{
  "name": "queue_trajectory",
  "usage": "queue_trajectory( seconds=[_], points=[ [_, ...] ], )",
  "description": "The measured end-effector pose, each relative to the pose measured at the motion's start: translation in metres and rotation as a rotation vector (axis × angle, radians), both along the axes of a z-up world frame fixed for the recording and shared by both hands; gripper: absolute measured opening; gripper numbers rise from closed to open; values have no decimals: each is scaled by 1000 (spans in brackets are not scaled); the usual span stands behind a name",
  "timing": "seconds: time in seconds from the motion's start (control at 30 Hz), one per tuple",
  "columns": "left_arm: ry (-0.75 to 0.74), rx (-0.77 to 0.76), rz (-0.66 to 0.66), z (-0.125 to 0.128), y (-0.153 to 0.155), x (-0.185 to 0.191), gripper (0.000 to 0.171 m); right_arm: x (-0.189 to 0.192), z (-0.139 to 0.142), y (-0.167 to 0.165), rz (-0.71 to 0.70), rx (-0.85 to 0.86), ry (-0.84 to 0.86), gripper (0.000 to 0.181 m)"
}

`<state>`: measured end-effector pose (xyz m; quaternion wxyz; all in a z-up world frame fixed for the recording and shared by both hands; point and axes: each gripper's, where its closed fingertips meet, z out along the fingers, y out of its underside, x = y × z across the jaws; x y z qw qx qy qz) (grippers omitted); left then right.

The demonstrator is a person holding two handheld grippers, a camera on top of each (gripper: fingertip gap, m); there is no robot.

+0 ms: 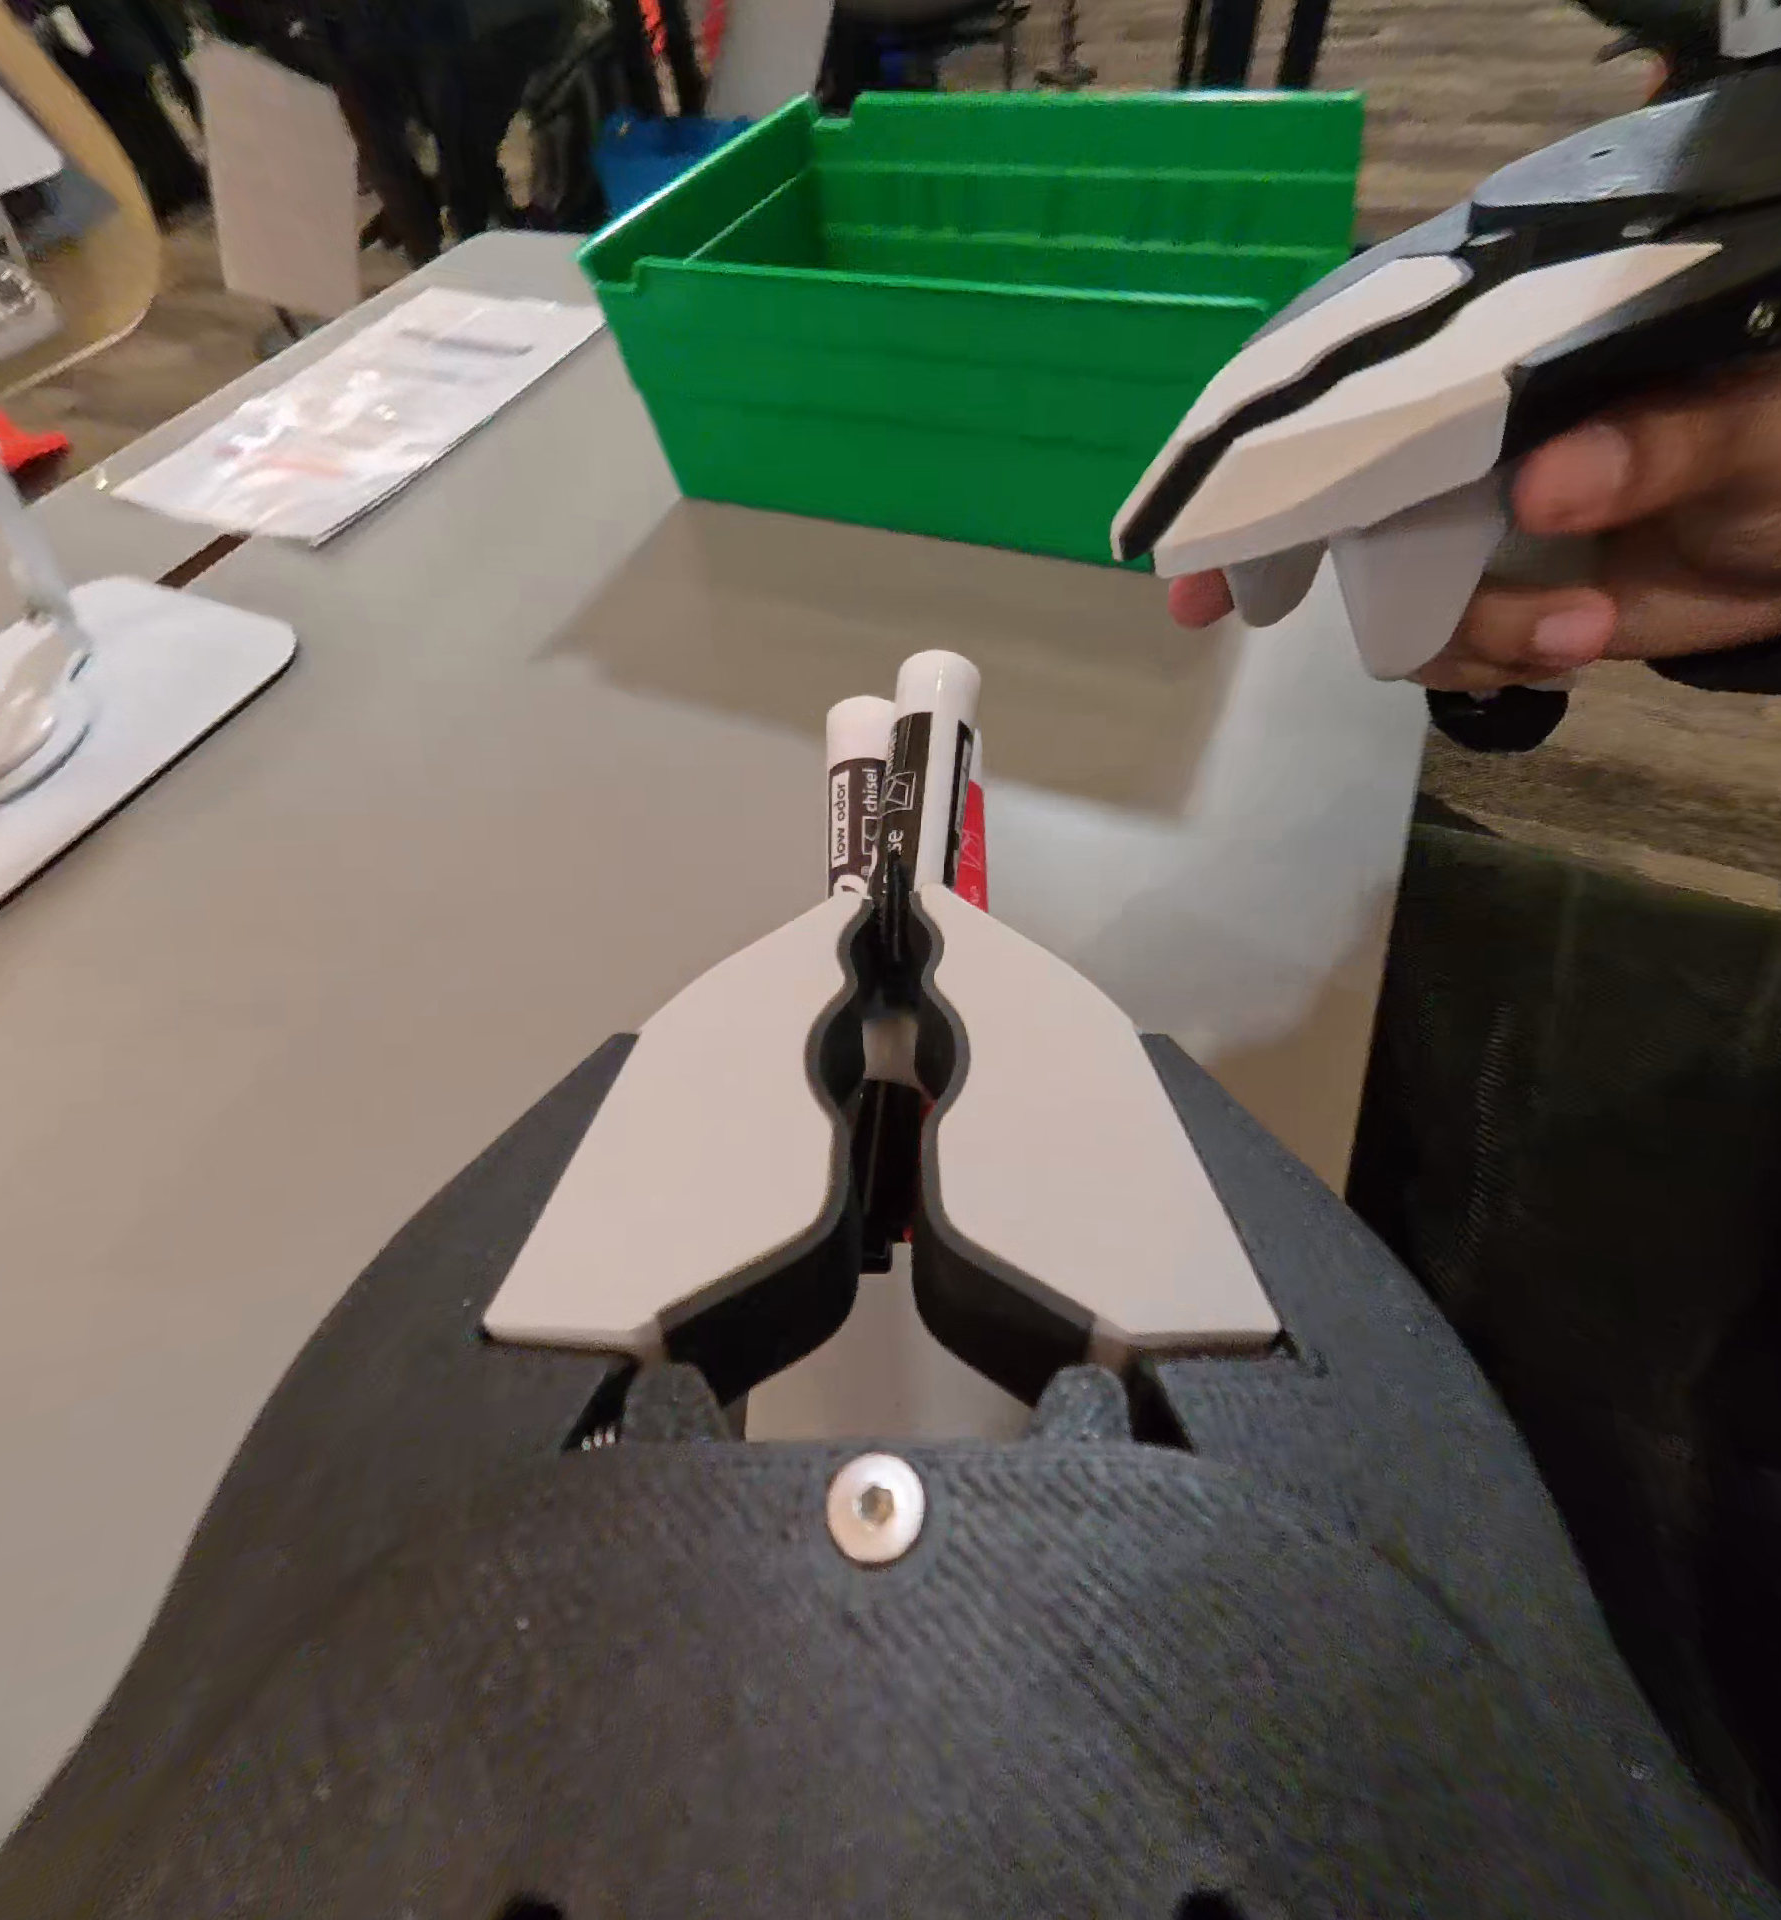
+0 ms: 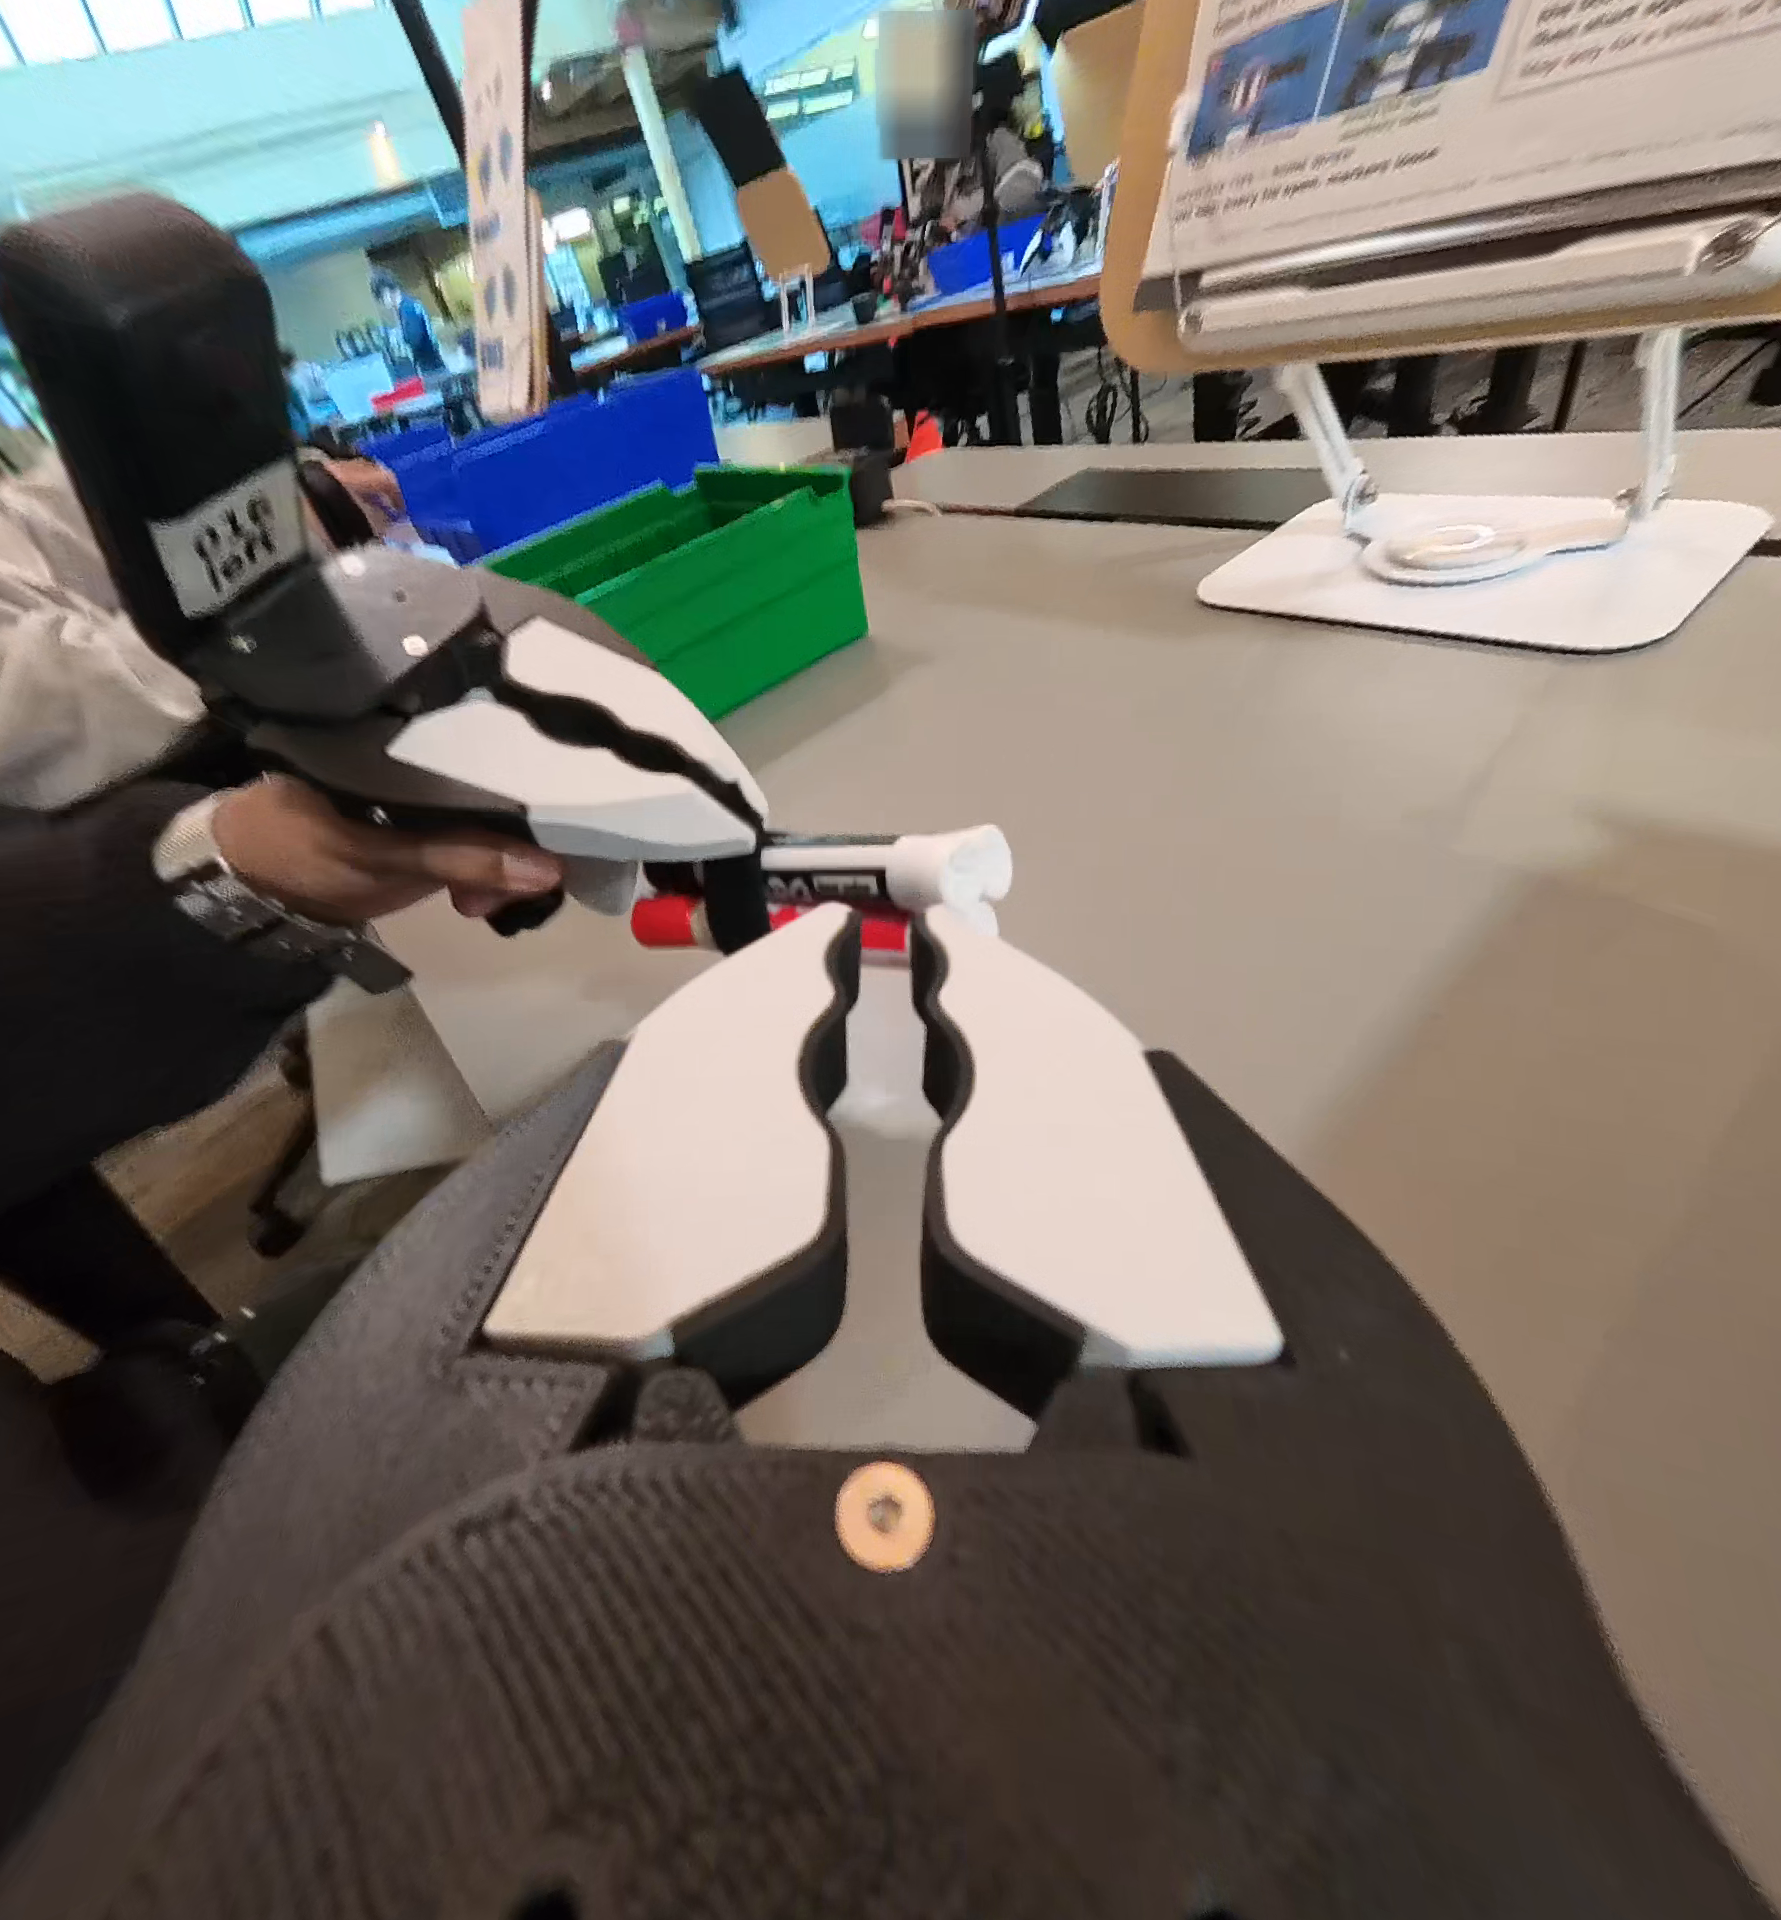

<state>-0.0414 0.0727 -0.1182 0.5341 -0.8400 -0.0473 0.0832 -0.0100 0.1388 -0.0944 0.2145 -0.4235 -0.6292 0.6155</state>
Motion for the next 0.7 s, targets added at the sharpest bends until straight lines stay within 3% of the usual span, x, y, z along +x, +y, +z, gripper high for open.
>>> queue_trajectory(
  seconds=[0.17,0.3,0.4,0.5,0.7],
  points=[
    [55,-26,-103,-3,3,17,5,20,11,8,-30,-45,31,10],
    [27,-56,-222,-14,2,28,5,19,-8,8,36,144,40,13],
    [0,-113,-297,-24,-7,34,5,23,-29,-4,158,295,24,17],
    [-46,-133,-348,-32,-17,42,5,25,-32,-22,219,371,50,27],
    [-51,-217,-330,-50,-36,51,5,33,-62,-65,386,670,101,34]
  ],
)
